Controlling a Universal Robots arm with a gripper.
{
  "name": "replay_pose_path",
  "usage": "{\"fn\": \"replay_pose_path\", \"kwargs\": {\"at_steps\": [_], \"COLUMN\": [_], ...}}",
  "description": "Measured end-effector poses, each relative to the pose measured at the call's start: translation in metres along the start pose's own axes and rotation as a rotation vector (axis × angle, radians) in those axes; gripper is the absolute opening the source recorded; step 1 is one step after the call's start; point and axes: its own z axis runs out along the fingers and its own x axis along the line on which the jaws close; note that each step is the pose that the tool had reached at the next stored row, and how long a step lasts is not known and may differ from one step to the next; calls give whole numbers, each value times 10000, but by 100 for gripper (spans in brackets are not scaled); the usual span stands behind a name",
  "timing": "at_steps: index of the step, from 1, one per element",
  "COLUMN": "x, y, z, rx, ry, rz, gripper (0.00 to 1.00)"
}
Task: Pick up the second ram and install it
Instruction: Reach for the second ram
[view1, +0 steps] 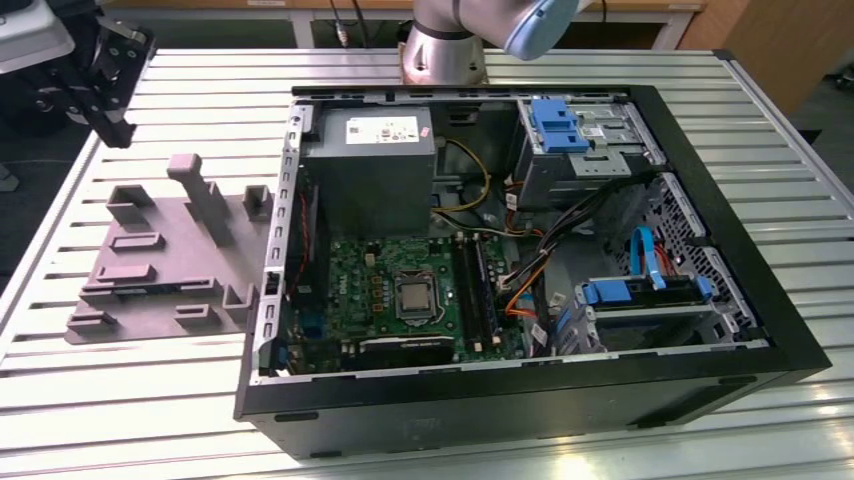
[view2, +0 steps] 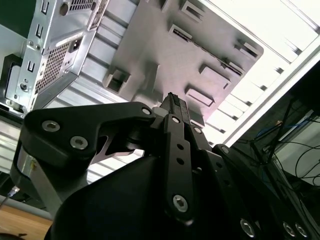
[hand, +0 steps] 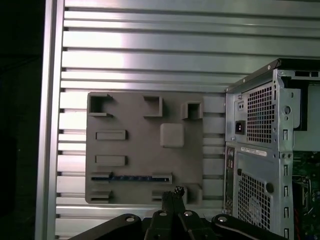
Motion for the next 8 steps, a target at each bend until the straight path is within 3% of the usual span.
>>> {"fn": "replay_pose_path", "kwargs": {"at_steps": [8], "x": [60], "y": [-5], "z": [28], "rx": [0], "ry": [0], "rz": [-3], "gripper": [11]}}
